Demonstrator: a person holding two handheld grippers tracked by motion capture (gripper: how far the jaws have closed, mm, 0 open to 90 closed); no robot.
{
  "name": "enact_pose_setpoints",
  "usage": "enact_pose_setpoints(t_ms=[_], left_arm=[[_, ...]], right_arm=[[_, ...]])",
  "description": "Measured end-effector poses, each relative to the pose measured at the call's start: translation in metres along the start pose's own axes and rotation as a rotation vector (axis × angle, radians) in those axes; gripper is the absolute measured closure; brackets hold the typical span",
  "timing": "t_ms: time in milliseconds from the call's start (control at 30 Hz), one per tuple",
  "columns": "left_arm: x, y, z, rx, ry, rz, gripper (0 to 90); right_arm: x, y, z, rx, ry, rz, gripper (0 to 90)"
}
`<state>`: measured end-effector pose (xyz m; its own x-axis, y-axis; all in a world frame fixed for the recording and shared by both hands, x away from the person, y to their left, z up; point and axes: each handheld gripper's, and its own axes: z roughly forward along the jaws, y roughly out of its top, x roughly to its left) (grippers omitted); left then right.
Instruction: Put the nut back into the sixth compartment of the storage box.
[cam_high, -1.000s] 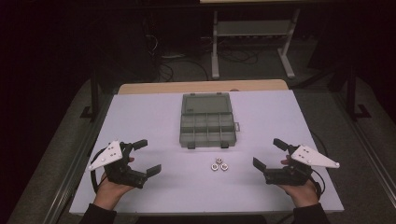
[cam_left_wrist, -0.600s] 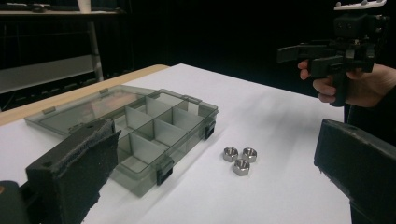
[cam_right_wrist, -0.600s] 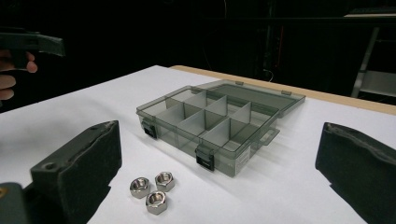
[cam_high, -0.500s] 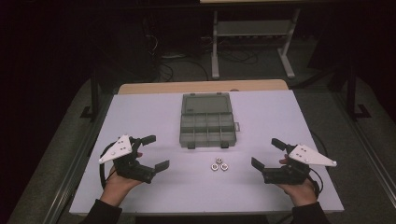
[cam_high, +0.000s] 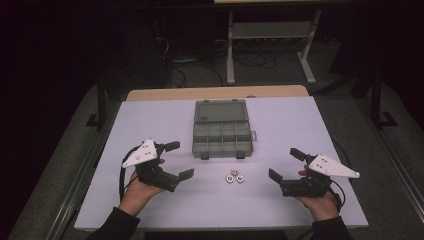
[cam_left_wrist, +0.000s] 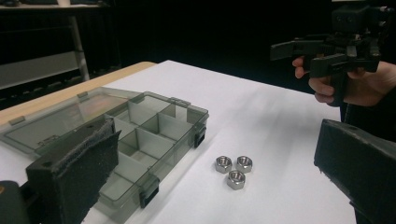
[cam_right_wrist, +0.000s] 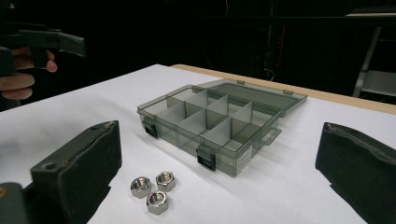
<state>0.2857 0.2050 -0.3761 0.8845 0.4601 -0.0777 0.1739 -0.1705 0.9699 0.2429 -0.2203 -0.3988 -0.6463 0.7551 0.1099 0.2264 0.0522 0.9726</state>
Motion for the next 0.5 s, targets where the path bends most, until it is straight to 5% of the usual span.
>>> enact_pose_setpoints(t_ms=[500], left_arm=[[-0.001,0.001,0.034,0.078,-0.033,0.007,0.0]], right_arm=[[0.000,0.000,0.000,-0.002,0.000,-0.003,0.0]])
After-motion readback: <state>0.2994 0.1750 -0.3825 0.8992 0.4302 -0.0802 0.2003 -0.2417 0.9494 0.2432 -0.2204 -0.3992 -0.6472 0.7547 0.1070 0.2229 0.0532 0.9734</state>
